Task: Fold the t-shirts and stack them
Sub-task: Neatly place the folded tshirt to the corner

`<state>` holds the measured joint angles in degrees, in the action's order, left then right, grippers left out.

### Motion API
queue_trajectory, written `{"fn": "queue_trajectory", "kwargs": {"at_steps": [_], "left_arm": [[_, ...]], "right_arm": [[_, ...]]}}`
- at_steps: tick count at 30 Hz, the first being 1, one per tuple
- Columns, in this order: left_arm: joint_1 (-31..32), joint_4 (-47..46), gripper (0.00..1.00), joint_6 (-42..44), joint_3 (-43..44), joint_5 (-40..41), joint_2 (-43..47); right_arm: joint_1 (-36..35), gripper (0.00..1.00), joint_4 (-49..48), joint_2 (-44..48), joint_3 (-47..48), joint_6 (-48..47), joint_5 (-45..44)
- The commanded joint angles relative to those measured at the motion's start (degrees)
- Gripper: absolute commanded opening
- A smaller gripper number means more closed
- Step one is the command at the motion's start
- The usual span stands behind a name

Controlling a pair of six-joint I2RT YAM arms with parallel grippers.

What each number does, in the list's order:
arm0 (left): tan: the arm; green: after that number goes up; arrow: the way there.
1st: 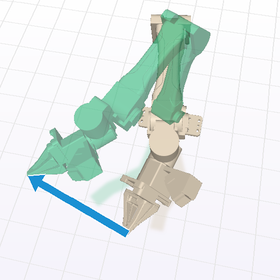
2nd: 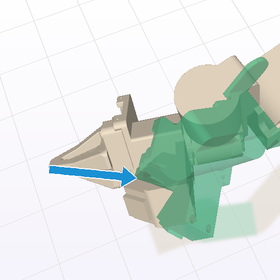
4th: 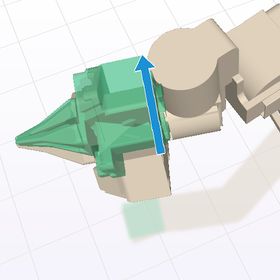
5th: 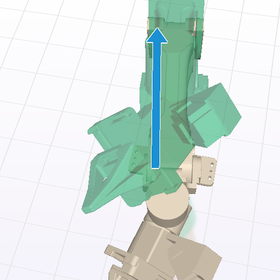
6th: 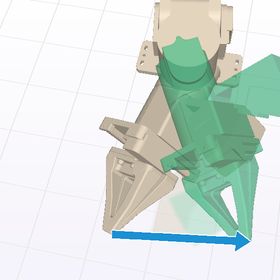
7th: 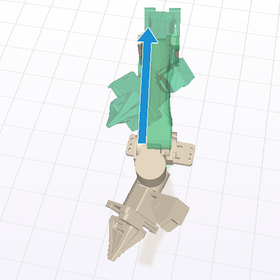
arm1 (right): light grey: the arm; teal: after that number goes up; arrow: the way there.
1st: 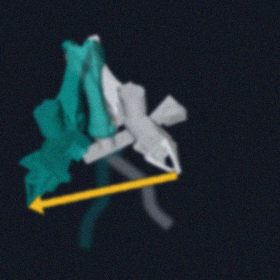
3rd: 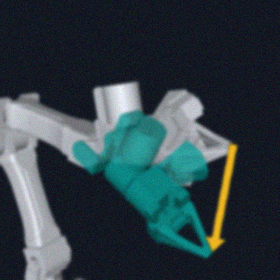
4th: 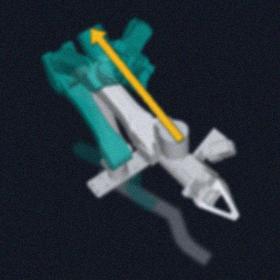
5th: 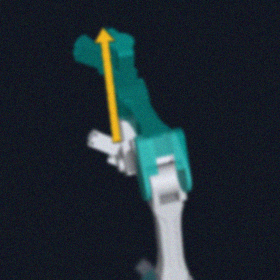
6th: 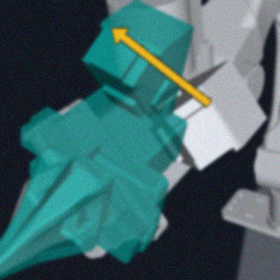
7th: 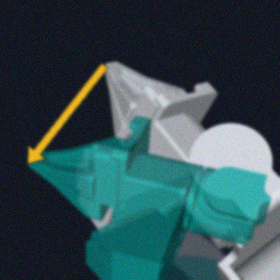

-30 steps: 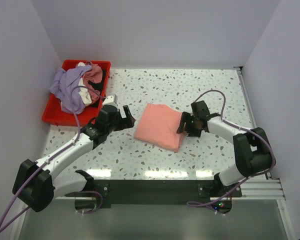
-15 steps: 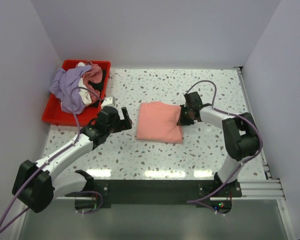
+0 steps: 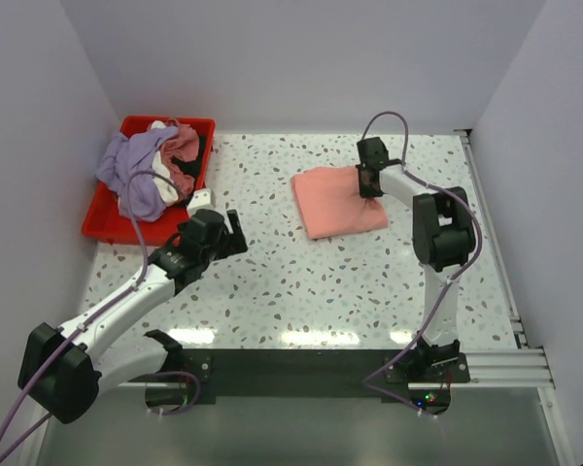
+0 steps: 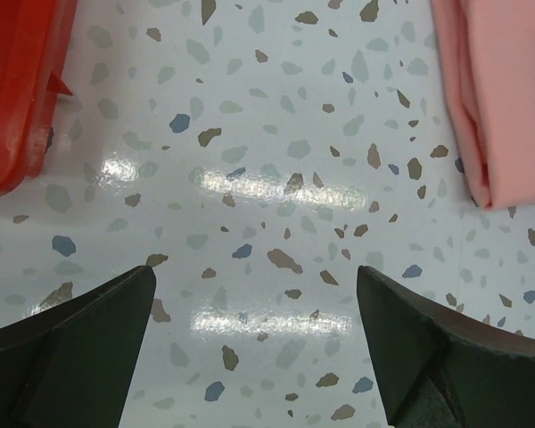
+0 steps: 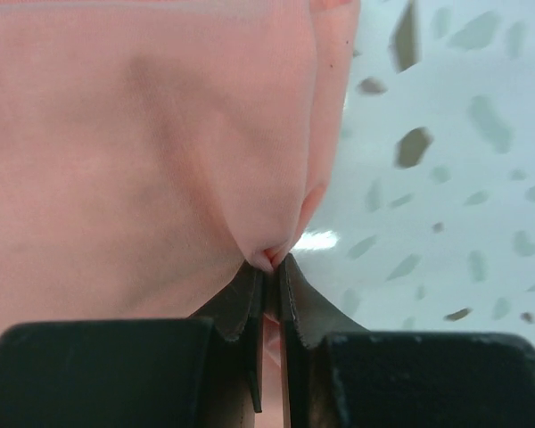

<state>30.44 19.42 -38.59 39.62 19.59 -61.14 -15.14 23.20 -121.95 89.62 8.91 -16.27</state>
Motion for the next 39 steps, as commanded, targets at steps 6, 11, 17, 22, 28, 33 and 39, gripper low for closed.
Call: {"fn": "queue_trajectory", "kwargs": {"at_steps": [6,11,17,22,28,33,39], "left_arm": [[0.1,1.9,1.00,-1.2,4.8,4.8,-2.5],[0.0,3.5,1.00,-2.5,7.7,6.9,-4.7],[0.0,4.0,1.00,-2.8,11.3,7.7,-7.2],[-0.1,4.6,1.00,-2.6,13.8,9.1,-9.2],[-0.2,5.1,1.00,-2.5,15.7,10.7,-10.9],[-0.2,4.9,1.00,-2.3,16.1,11.2,-11.6],[-0.3,5.1,1.00,-2.4,16.0,11.7,-11.2]], "right_arm": [[12.1,0.00,3.9,-9.5,16.0,-8.6,-9.0],[15.2,0.00,4.0,-16.6,27.3,-16.6,-14.4],[20.8,0.00,2.5,-24.2,37.5,-19.3,-19.1],[22.5,0.00,-2.6,-25.4,38.7,-20.6,-19.0],[23.0,0.03,-8.7,-26.8,40.4,-25.6,-22.3],[23.3,0.09,-11.1,-27.4,41.6,-28.6,-22.1],[23.3,0.45,-11.8,-24.8,40.7,-26.9,-23.8]]}}
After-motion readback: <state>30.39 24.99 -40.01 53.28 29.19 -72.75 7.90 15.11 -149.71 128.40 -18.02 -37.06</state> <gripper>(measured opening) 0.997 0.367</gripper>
